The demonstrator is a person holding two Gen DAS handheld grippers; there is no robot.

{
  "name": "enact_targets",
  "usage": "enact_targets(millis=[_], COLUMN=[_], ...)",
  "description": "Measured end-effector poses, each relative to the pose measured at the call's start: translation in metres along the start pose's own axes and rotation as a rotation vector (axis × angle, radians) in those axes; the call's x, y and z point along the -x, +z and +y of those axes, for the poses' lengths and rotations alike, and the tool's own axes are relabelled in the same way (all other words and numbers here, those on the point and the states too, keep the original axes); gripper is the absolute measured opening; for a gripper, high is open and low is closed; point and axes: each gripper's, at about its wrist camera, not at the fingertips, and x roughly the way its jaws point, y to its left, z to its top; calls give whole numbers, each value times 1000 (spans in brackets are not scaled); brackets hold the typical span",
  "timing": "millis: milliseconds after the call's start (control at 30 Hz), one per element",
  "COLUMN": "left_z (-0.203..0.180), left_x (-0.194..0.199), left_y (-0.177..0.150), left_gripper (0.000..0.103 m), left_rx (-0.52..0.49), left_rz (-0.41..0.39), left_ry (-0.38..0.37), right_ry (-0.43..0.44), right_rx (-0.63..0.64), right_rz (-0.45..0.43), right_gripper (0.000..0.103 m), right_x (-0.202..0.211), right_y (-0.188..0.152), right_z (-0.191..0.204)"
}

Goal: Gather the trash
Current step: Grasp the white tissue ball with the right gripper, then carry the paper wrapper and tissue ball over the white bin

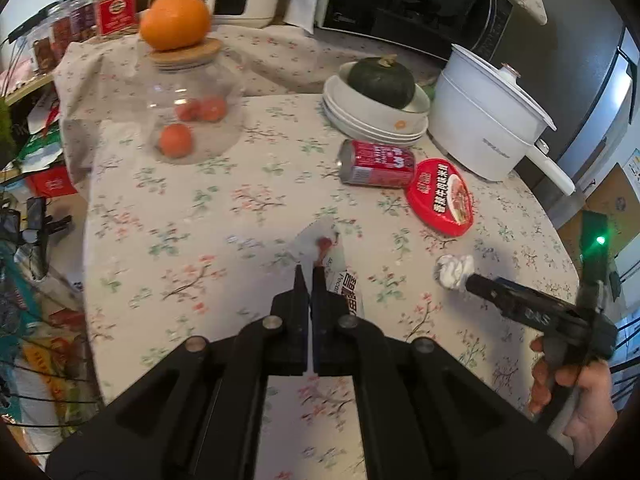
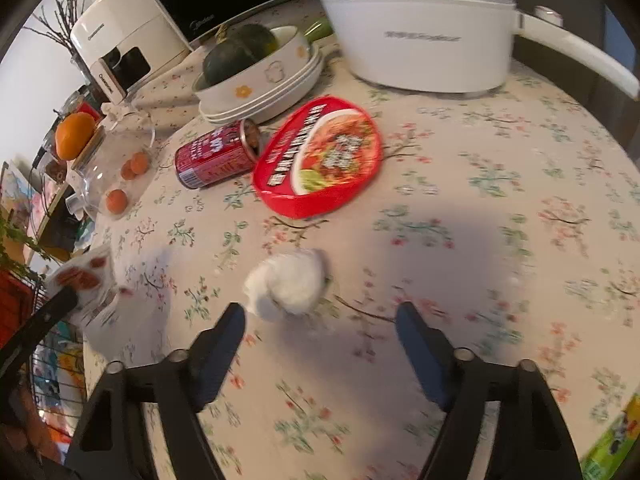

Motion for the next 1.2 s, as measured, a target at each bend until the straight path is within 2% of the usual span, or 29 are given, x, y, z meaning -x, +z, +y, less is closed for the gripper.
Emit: enact_targets(millis=[133,233,333,533,700,867,1000,1200], left_z=[10,11,8,-13,-40,-70,-98,-134], left_x=[8,13,19,36,49,58,62,60], left_y=[-2,-4,-7,-14,-23,-32,-38,-53], left_gripper=[1,1,1,1,1,1,1,1], left_rx=[26,43,51,47,26,-6,-76,-156], left_rz=[3,0,-4,-23,-38,-43,-51,-18], left_ry=[4,1,0,-35,-84,-148,-192,-271], right_ry=[-8,18,18,-16,-42,-91,-134,-177], right_rx=[50,89,118,188,186,155,105,17], right_rz=[-23,-25,-29,-58,-88,-101,-103,-80], right_gripper=[61,36,30,29,29,29,29,30], right_x=[-9,-16,-15,24,80,134,169,199], right_y=[3,6,5,-1,-9,-27,-48,-80], right_z=[10,16,17,15,-11,-51,-89,-142])
